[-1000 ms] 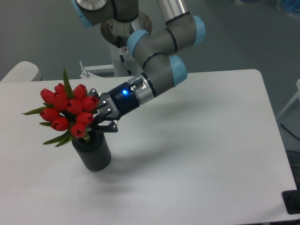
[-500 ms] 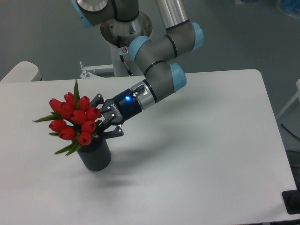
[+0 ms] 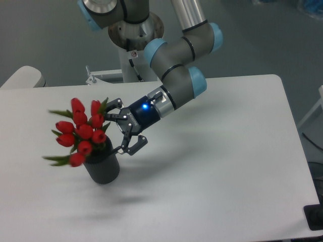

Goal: Insert the flowers into the vase

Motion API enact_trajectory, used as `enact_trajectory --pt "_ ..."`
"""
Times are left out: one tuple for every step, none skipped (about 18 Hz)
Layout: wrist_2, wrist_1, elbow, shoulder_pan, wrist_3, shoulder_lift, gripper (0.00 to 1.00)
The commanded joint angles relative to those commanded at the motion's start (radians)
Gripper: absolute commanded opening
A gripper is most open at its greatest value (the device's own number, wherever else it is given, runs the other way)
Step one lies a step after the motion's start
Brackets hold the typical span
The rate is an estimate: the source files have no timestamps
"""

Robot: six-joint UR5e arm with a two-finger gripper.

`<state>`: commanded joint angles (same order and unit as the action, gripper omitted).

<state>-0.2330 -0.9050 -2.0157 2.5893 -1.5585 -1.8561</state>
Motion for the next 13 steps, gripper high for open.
enact_trajectory --pt "-0.011 0.000 0.002 0.011 0.000 0.002 1.00" --pt "-0.014 0.000 0.005 0.020 0.000 0.002 1.00" --pt "-0.016 0.000 0.008 0.031 0.000 0.002 1.00" --pt "-0.016 0.000 0.012 0.043 0.000 0.002 1.00" --pt "-0.019 0.000 0.015 0.057 0.000 0.002 1.00" --pt "-0.022 0.000 0.026 0.067 0.002 0.002 1.00" --pt "-0.025 0.000 0.040 0.080 0.002 0.002 1.00" --pt "-0.031 -0.002 0.061 0.094 0.005 0.002 1.00" --pt "-0.038 -0.002 0.086 0.103 0.017 -0.001 1.00" --pt "-0.048 -0.002 0.109 0.112 0.032 -0.003 1.00" --pt "-0.055 -0.002 0.133 0.124 0.040 -0.008 1.00" --pt "-0.063 -0.002 0.161 0.136 0.043 -0.014 1.00" --pt "-0.072 -0.002 0.187 0.141 0.043 -0.029 1.00"
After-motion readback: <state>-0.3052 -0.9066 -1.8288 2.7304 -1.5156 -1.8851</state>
